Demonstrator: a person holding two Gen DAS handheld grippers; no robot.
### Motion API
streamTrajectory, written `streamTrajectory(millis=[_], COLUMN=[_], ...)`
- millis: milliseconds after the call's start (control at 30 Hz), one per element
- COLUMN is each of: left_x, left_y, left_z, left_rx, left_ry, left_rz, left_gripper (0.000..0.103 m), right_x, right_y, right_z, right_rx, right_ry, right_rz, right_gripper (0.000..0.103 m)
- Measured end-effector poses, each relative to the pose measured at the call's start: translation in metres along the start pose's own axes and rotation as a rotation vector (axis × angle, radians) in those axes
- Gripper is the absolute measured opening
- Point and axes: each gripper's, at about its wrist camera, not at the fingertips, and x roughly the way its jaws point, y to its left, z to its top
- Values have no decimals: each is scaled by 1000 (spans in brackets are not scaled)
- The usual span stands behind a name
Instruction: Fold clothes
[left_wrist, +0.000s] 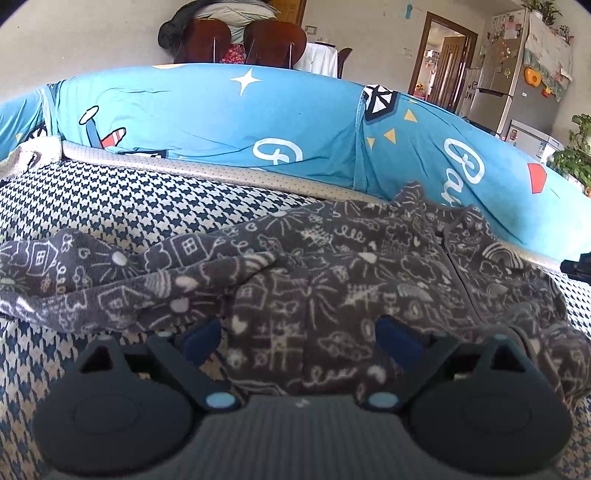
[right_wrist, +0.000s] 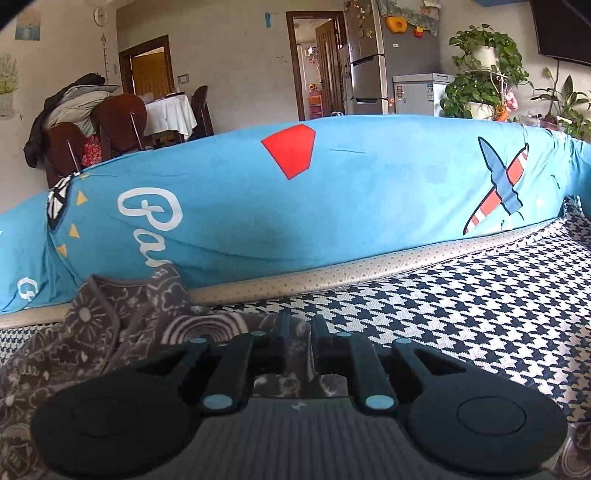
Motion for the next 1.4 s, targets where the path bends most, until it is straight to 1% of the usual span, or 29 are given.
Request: streamTrajectory(millis=[67,133,267,333,433,467,633,733,767,833,867,933,1067,1133,1167,1267,1300,1400], left_x=[0,0,-5,-7,-9,-10,-11,-11,-11,-11,-11,-12,-16,-20,-22,-27,-28,-31], left_y=[-1,-3,-7,-8,-10,-10,-10,-8,-7,-5,-4,-1,5,5,6,5,5,3], left_z=[-1,-1,-4,-4,-5,-5,-8,-9,-9,-8,-8,-7,-6,-6,-7,-8,-9,-11], left_rx=[7,17,44,51,61,64,85,85,83,80,77,72,59,67,71,84,88,99], left_ry=[-3,-7,-27,-33,-32,-33,-39,-37,-36,-36,-35,-35,-37,-41,-42,-45,-45,-47], left_rz=[-1,-3,-16,-43,-65,-67,-71,-71,-70,-65,-60,-49,-56,-64,-68,-79,-82,-93], left_gripper=[93,87,79,68,58,57,45,43,43,43,44,47,54,59,60,64,68,71], right_x=[-15,-30,-59,-72,-92,-98,-121,-132,-136,-143,-146,-151,-154,-152,-150,-145,-143,-138], right_y=[2,4,5,7,10,11,24,32,35,42,46,55,79,90,94,104,107,114], right_z=[-4,-9,-22,-30,-43,-47,-68,-80,-84,-92,-96,-105,-123,-131,-135,-144,-147,-152], right_rx=[-7,-14,-7,-10,-22,-28,-75,-102,-112,-135,-150,-196,-324,-385,-411,-459,-476,-524], right_ry=[1,7,16,20,25,27,46,56,60,70,76,84,101,104,104,96,89,66], right_rz=[21,37,66,81,102,111,162,195,209,241,256,282,306,305,302,288,283,267], right_gripper=[20,21,21,24,29,29,30,32,34,40,42,49,54,55,56,63,65,65])
